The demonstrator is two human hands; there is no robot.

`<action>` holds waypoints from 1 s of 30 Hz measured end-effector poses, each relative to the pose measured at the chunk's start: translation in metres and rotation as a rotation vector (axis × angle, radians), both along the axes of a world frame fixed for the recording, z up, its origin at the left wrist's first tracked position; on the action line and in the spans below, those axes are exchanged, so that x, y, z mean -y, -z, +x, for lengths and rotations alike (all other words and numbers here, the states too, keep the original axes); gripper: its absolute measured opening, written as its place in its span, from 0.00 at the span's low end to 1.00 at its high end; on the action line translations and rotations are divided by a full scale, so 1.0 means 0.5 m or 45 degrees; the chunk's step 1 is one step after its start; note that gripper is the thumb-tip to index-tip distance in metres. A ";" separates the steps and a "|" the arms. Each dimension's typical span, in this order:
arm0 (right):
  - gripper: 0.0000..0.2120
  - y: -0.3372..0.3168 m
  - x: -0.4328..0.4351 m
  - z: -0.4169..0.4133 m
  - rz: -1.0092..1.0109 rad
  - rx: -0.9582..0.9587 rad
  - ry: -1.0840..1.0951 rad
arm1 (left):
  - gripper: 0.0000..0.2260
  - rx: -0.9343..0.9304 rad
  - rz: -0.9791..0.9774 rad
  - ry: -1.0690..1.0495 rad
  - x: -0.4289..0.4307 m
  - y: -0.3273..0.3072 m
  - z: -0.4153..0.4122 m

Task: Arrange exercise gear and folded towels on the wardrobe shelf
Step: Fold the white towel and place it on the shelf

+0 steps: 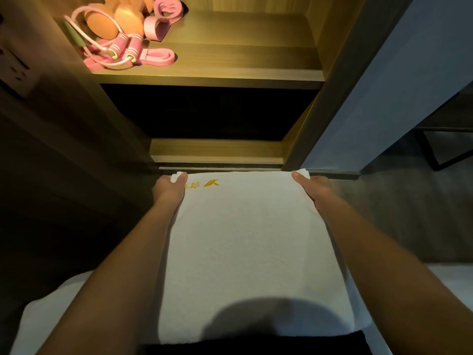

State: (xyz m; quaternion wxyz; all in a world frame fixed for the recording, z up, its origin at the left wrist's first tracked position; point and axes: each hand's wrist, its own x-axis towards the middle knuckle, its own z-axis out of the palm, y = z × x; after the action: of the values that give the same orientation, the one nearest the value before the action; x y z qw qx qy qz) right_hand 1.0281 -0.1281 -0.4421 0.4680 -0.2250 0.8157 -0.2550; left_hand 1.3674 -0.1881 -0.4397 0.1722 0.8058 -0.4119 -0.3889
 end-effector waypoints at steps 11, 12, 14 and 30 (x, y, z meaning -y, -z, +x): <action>0.21 -0.028 0.127 0.070 -0.025 -0.433 -1.244 | 0.20 0.216 0.091 1.231 0.097 -0.042 -0.137; 0.21 -0.030 0.139 0.078 -0.004 -0.418 -1.298 | 0.20 0.241 0.148 1.286 0.107 -0.037 -0.156; 0.22 -0.034 0.160 0.094 0.022 -0.368 -1.362 | 0.17 0.251 0.215 1.317 0.124 -0.029 -0.181; 0.26 -0.016 0.149 0.116 -0.138 -0.644 -1.293 | 0.22 0.626 -0.090 1.156 0.104 -0.043 -0.110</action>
State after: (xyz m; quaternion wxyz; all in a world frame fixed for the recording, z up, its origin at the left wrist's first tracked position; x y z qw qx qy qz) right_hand 1.0863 -0.2029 -0.4339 0.3096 -0.6666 0.6777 0.0221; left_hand 1.3126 -0.2403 -0.4181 -0.0889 0.6071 -0.7613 -0.2094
